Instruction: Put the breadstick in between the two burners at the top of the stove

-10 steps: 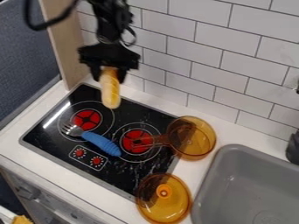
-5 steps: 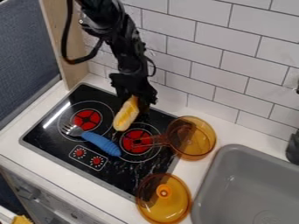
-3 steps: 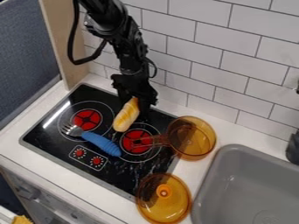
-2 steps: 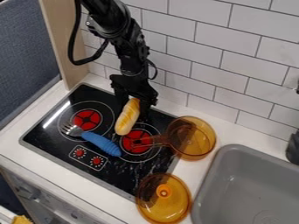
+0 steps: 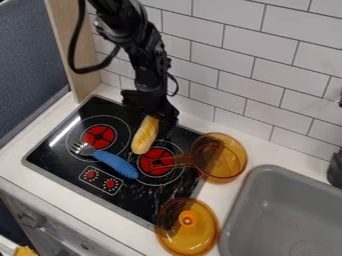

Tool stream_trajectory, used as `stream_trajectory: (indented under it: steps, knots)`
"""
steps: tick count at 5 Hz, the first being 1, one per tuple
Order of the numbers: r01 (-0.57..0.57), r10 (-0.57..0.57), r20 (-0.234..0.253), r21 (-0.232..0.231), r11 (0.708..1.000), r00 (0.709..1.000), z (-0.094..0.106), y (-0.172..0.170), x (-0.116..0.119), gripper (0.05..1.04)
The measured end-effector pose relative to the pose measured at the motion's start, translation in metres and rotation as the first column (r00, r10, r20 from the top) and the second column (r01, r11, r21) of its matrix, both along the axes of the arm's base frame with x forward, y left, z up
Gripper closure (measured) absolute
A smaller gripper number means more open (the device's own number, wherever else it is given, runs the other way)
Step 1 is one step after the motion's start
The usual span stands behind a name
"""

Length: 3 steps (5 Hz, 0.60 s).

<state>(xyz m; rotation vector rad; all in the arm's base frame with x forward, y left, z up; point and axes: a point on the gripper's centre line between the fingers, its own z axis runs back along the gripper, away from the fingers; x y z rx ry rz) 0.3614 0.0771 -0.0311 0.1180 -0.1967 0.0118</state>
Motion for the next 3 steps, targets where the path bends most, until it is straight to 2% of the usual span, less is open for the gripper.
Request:
stream_trajectory:
  steps: [1, 2, 3]
  knots:
    - [-0.028, 0.028, 0.000, -0.039, 0.999, 1.000, 0.019, -0.004, 0.002, 0.083]
    - [-0.072, 0.073, 0.018, -0.035, 0.997, 0.997, 0.036, -0.001, 0.003, 0.083]
    - [-0.080, 0.080, 0.023, -0.035, 0.996, 0.996, 0.037, 0.000, 0.004, 0.083]
